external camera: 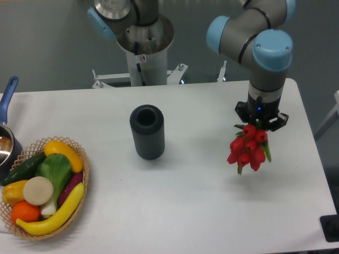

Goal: Place the flowers on the table
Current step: 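Move the held red tulips down toward the table beside the black vase, then open the gripper to release the tulips onto the table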

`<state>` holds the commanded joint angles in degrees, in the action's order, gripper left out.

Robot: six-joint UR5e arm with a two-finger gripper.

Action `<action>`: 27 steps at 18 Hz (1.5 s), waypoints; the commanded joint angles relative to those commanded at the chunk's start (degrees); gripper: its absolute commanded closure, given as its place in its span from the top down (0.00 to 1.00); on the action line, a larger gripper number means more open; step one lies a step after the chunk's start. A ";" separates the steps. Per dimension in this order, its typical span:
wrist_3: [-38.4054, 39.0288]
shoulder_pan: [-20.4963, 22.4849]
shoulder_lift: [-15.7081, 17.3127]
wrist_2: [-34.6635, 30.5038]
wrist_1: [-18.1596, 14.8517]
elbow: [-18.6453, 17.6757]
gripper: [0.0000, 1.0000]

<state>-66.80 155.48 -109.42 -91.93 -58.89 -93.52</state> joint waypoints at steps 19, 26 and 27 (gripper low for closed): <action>6.24 -6.68 -11.60 6.59 9.76 1.85 0.48; 5.98 -6.59 -11.34 6.07 10.37 1.50 1.00; 5.98 -6.59 -11.17 5.98 10.37 1.50 1.00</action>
<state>-60.82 148.89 -120.59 -85.96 -48.52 -92.02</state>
